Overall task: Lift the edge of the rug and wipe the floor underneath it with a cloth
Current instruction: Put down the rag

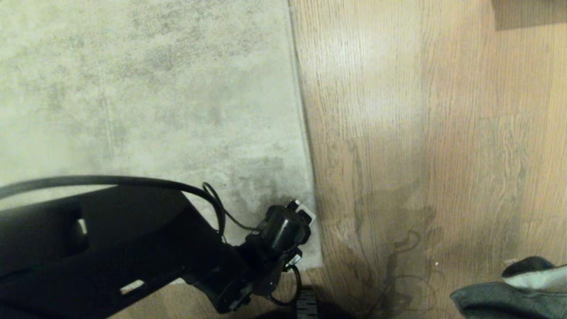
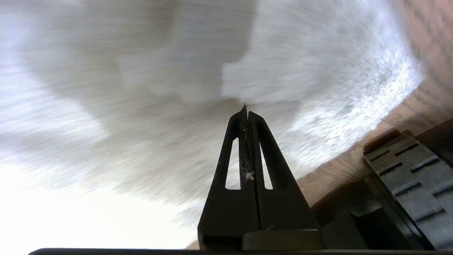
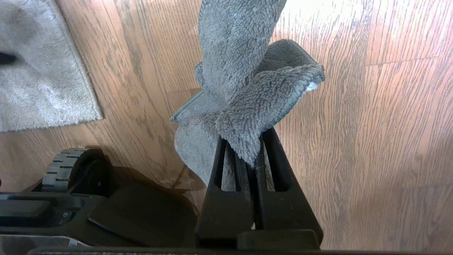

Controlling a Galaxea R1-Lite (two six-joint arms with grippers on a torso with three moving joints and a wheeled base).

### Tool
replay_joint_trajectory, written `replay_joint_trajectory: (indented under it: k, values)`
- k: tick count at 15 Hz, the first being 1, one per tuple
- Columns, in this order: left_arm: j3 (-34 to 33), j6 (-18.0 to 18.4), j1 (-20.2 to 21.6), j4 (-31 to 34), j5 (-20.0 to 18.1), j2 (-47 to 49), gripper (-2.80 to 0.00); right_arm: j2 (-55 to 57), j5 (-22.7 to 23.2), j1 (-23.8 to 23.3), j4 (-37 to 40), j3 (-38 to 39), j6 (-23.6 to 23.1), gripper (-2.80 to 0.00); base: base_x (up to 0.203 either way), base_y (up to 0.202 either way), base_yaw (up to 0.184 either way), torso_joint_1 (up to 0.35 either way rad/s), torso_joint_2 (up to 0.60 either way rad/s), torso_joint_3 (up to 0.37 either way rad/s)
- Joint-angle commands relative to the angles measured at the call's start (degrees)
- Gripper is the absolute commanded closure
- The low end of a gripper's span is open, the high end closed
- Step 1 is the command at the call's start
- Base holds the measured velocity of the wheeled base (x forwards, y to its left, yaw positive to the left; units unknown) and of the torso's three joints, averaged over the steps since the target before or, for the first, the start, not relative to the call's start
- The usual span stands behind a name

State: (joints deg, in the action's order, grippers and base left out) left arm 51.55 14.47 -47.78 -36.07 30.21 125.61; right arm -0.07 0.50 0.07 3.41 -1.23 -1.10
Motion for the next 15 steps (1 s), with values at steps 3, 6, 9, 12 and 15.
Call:
replay_joint_trajectory:
  k: [3,6,9,12,15]
  values:
    - [-9.08,-0.37,3.13,-0.17,-0.03,-18.85,0.0,0.16,0.03,0.01,0.01,0.0,-0.05,0.0,0.0,0.0,0.0,0.0,0.0,0.0]
    - [-16.11,-0.43,6.92,-0.41,-0.32,-30.2,0.0,0.07,0.03,0.01,0.01,0.0,-0.05,0.0,0.0,0.0,0.0,0.0,0.0,0.0]
    - [-20.12,-0.48,12.51,-0.33,-5.24,-38.86,0.0,0.07,0.03,0.01,0.01,0.0,-0.05,0.0,0.0,0.0,0.0,0.0,0.0,0.0]
    - [-21.55,-0.58,15.95,-0.24,-10.41,-43.98,0.0,0.07,0.03,0.01,0.01,0.0,-0.05,0.0,0.0,0.0,0.0,0.0,0.0,0.0]
    - [-25.61,-3.05,16.67,-0.51,-11.22,-49.12,0.0,0.07,0.03,0.01,0.01,0.0,-0.05,0.0,0.0,0.0,0.0,0.0,0.0,0.0]
